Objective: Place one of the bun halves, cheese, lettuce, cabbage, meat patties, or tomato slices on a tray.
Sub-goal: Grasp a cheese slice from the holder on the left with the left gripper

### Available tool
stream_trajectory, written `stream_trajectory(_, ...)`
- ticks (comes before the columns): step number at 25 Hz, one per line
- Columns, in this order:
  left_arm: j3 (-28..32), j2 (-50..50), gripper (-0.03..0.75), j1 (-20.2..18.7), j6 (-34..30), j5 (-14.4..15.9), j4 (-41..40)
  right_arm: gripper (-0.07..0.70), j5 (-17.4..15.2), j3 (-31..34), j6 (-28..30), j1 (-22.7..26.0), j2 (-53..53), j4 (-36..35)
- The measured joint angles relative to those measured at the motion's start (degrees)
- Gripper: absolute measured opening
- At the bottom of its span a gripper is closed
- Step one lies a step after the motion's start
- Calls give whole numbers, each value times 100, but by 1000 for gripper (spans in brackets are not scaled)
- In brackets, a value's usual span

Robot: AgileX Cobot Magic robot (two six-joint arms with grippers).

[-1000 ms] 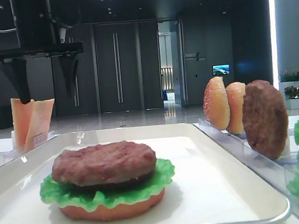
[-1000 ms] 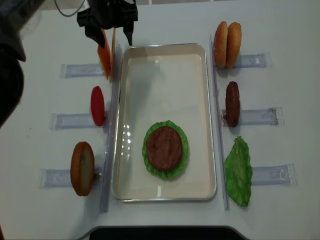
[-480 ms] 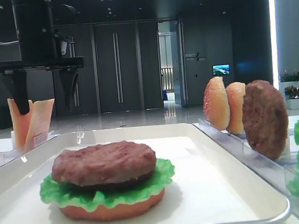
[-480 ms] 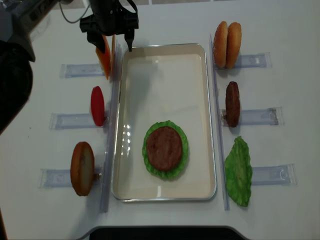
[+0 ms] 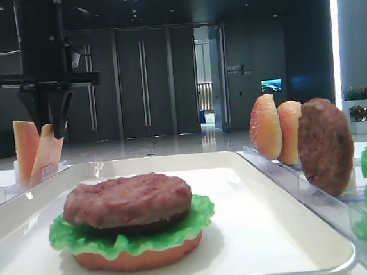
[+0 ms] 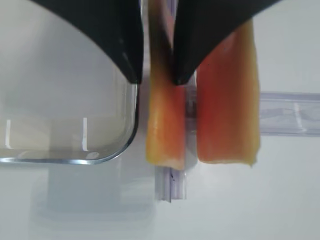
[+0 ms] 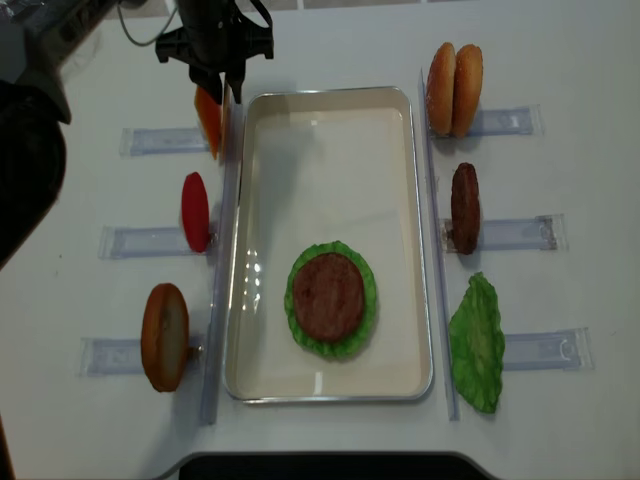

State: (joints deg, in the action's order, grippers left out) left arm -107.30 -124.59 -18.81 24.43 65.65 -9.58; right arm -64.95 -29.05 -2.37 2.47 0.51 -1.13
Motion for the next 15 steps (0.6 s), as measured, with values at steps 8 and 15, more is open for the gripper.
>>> stream_trajectory(8, -77, 0, 33, -11, 0, 322, -87, 560, 0, 0, 0, 0, 0, 0)
stream_trajectory(15, -113, 531, 34, -305, -230, 418, 144, 560, 0, 0, 0, 0, 0, 0)
